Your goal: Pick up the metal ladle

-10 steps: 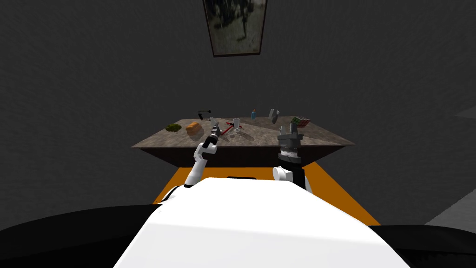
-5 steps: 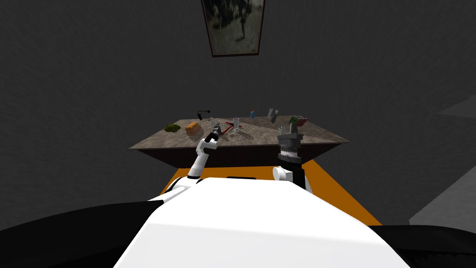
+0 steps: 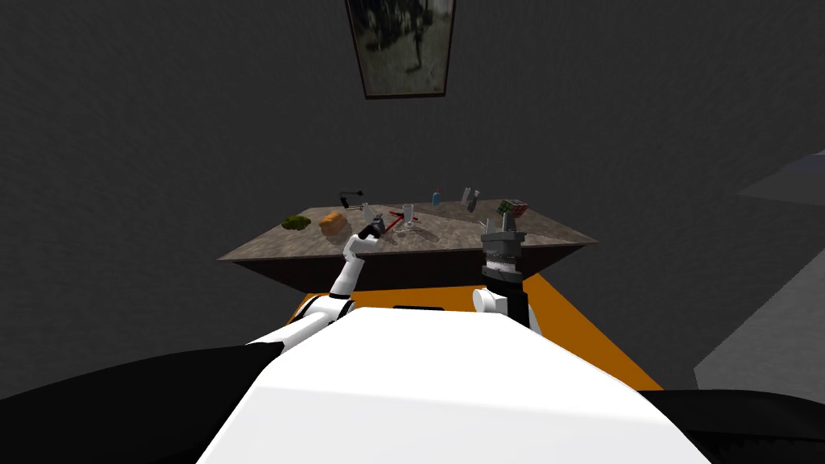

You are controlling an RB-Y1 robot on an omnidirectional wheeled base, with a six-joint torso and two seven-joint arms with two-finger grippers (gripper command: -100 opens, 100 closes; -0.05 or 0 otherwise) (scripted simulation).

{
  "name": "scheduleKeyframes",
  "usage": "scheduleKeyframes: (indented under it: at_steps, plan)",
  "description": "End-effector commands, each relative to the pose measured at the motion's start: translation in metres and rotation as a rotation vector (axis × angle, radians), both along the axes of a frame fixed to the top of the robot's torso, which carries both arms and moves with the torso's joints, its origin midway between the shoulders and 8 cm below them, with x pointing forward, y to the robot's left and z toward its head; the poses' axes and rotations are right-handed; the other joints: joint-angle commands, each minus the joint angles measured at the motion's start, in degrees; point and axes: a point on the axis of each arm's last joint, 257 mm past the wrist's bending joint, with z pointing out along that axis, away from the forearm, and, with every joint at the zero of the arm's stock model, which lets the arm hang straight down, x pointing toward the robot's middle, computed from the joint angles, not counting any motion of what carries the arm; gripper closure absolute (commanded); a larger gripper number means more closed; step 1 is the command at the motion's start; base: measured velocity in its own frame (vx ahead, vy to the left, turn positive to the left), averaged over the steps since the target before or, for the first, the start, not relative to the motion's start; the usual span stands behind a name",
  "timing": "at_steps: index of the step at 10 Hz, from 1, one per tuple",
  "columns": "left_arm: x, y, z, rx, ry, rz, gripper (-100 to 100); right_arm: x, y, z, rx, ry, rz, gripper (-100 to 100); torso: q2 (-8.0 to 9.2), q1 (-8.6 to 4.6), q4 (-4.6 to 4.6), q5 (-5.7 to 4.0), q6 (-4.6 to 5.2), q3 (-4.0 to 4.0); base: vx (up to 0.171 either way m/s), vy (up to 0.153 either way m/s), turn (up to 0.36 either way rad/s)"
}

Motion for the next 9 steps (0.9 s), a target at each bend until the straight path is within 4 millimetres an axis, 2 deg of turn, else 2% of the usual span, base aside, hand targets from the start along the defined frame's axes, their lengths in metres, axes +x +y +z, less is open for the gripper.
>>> scheduleKeyframes:
  at_steps: [1,4,7,8,9]
  plan:
    - [0.009,0.001,-0.006,-0.01,0.05,0.009,-100,0.0,0.0,0.0,0.0,0.0,0.0,0,0.0,0.0,0.0,0.0,0.0,0.0,-0.014,0.007,-0.066]
    - [0.017,0.005,-0.025,-0.014,0.149,0.03,-100,0.0,0.0,0.0,0.0,0.0,0.0,0,-0.02,-0.05,0.0,-0.02,0.02,-0.01,-0.008,0.003,-0.05]
    - [0.022,0.006,-0.036,-0.018,0.223,0.044,-100,0.0,0.0,0.0,0.0,0.0,0.0,0,-0.05,-0.07,0.0,-0.02,0.02,-0.02,0.0,-0.002,-0.04]
    - [0.028,0.004,-0.035,-0.023,0.252,0.046,-100,0.0,0.0,0.0,0.0,0.0,0.0,0,-0.04,-0.07,-0.01,-0.02,0.0,-0.03,0.005,-0.01,-0.067]
    - [0.026,0.007,-0.045,-0.021,0.288,0.056,-100,0.0,0.0,0.0,0.0,0.0,0.0,0,-0.07,-0.1,-0.01,-0.03,0.01,-0.03,0.005,-0.008,-0.05]
